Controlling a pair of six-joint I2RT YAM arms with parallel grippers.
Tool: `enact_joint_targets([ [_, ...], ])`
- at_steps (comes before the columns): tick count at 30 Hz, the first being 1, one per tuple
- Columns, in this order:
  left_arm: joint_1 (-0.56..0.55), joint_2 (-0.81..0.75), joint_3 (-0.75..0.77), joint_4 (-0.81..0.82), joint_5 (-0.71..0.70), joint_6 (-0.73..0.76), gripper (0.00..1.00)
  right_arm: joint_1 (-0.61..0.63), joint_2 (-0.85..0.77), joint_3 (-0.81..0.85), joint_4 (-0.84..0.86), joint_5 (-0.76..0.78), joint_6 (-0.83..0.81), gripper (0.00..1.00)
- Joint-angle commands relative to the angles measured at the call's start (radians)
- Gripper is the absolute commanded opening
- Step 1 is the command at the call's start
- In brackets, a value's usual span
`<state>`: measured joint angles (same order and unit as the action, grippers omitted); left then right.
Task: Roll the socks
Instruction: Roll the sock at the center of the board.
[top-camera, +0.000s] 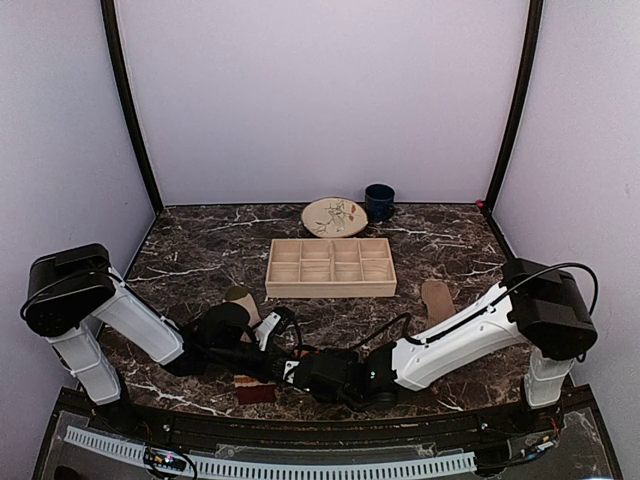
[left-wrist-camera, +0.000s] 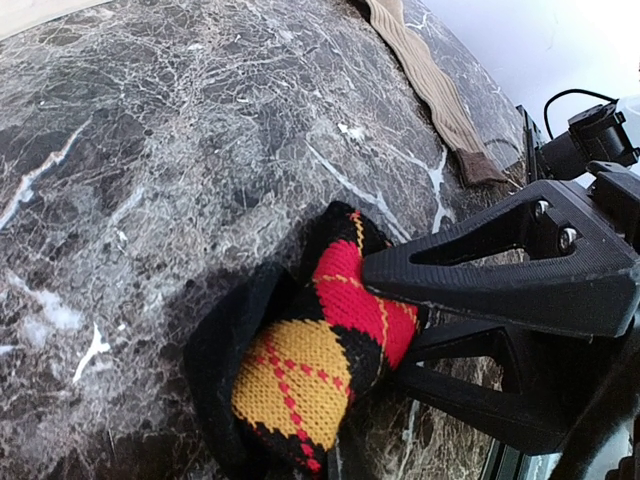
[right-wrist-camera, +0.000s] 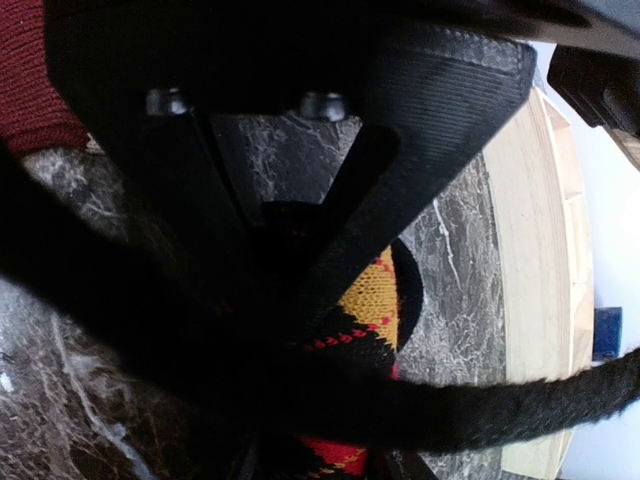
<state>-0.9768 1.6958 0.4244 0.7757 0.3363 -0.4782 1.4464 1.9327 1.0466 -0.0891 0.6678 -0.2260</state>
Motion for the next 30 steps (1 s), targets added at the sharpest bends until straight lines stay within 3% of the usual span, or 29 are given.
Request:
enact_joint_targets([
  [1, -0.005, -0.020, 0.029, -0.005, 0.061, 0.023, 0.00, -0.031, 0.048, 0.012, -0.047, -0.073, 0.012, 0.34],
  [16, 0.010, -0.032, 0.017, 0.021, 0.066, 0.008, 0.01, -0.073, 0.072, 0.048, -0.105, -0.158, 0.056, 0.00],
  [19, 0.010, -0.066, -0.008, 0.031, 0.025, 0.001, 0.23, -0.081, 0.072, 0.055, -0.117, -0.180, 0.066, 0.00],
  [22, 0.010, -0.117, -0.039, 0.042, -0.031, -0.006, 0.35, -0.092, 0.075, 0.072, -0.134, -0.213, 0.084, 0.00],
  [30, 0.010, -0.214, -0.090, 0.043, -0.115, -0.016, 0.44, -0.120, 0.068, 0.099, -0.183, -0.339, 0.128, 0.00],
])
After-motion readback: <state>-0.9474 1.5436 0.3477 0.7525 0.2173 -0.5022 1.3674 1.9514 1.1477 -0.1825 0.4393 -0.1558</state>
